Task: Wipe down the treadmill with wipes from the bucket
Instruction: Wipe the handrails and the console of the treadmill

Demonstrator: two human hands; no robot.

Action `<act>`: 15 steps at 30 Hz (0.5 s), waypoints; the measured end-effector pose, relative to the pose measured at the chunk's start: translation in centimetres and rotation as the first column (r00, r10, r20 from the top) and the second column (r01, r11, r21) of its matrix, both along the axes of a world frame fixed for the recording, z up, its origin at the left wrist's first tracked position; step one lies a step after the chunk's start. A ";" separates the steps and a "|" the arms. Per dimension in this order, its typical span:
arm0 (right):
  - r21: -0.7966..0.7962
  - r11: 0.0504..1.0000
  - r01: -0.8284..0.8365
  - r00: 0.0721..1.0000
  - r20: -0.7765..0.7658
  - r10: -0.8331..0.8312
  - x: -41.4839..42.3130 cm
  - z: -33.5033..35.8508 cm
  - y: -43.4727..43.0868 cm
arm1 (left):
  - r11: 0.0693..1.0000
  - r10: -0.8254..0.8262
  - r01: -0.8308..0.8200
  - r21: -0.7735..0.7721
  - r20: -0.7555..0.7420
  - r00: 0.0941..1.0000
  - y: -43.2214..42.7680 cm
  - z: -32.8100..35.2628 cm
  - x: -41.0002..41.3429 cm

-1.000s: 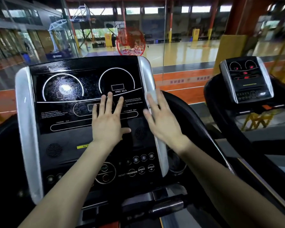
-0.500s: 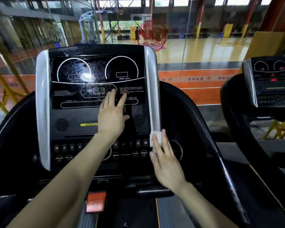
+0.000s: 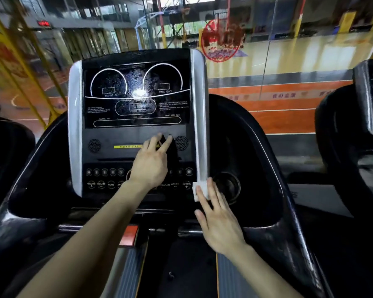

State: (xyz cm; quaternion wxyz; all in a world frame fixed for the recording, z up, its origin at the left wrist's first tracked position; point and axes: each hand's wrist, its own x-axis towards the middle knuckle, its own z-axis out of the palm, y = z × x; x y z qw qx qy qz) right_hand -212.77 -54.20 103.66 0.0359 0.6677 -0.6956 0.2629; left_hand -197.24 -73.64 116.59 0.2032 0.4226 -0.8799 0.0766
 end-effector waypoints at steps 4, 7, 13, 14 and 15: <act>-0.101 0.994 0.042 0.999 -0.020 -0.044 -2.5 4.6 -5.3 | 0.999 0.040 -0.040 0.021 -0.008 0.999 -0.1 -0.4 -0.4; -0.128 0.988 0.089 0.995 0.051 -0.083 -2.8 8.8 -8.8 | 0.999 0.023 -0.023 0.031 -0.007 1.000 -0.4 -0.5 -0.1; -0.129 0.991 0.037 0.995 -0.083 -0.048 0.5 3.9 -3.9 | 1.000 -0.008 0.008 0.019 -0.015 1.000 -0.9 -0.9 0.4; -0.118 0.992 0.038 0.996 -0.082 -0.048 0.5 2.7 -3.3 | 0.999 -0.016 0.016 0.030 -0.018 1.000 -1.0 -0.9 0.5; -0.115 0.992 0.043 0.997 -0.062 -0.050 0.3 2.0 -2.8 | 0.999 -0.025 0.026 0.043 -0.016 1.000 -1.1 -0.8 0.6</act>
